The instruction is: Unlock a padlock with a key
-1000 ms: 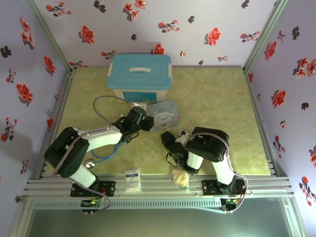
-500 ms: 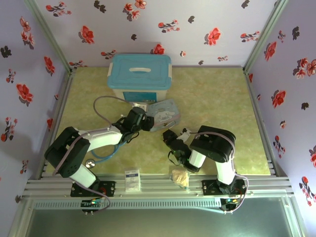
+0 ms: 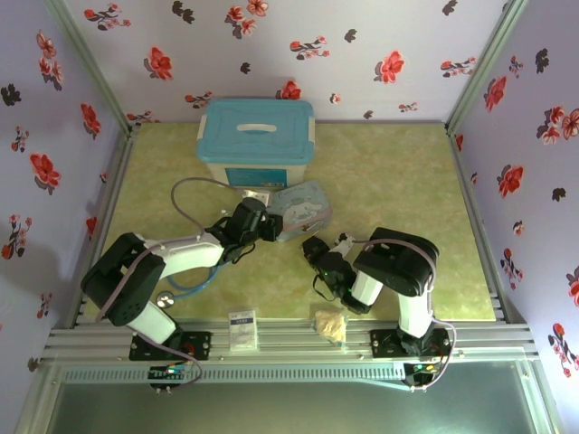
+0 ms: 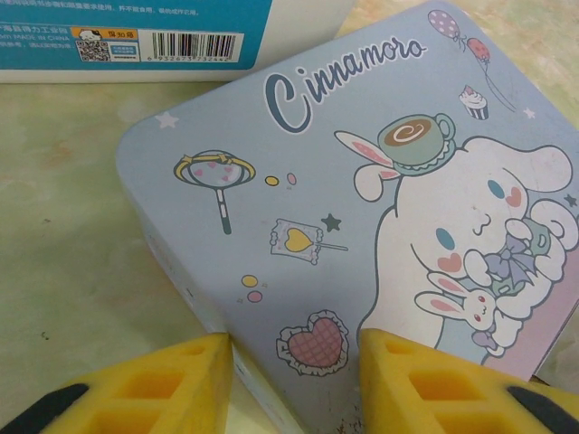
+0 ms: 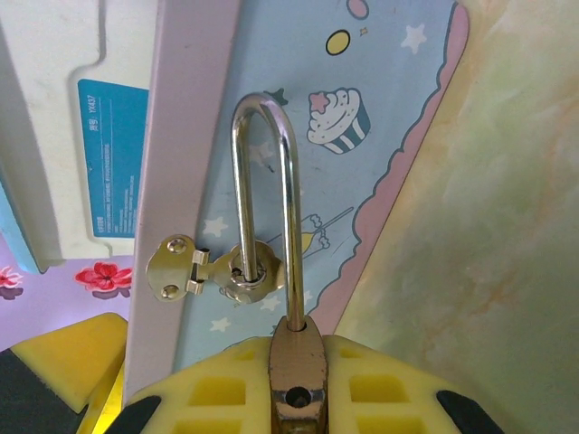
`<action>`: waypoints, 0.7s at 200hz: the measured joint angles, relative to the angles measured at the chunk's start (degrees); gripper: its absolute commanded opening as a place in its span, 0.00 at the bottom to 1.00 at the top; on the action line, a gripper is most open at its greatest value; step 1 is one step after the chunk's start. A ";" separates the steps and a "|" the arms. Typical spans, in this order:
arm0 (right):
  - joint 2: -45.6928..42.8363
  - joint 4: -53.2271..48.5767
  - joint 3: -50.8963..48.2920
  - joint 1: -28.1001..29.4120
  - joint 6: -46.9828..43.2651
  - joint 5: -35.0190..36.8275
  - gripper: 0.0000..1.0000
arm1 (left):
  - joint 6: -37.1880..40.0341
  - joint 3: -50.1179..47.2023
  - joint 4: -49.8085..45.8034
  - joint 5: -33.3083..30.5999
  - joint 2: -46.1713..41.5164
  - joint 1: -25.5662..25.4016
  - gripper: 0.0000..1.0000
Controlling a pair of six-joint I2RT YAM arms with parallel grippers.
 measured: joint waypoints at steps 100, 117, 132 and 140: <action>-1.97 -2.08 2.40 -1.40 -2.19 0.31 0.00 | 0.00 -0.07 0.24 -0.26 0.09 -0.13 0.38; -3.06 -1.53 2.16 -2.69 -2.16 0.46 0.00 | 0.00 -0.22 0.61 -0.26 0.09 -0.13 0.38; -3.67 -1.33 1.51 -3.65 -2.67 0.50 0.00 | 0.00 -0.39 0.98 -0.26 0.11 -0.13 0.38; -3.78 -1.33 1.27 -3.91 -2.78 0.31 0.00 | 0.00 -0.48 1.11 -0.28 0.11 -0.13 0.38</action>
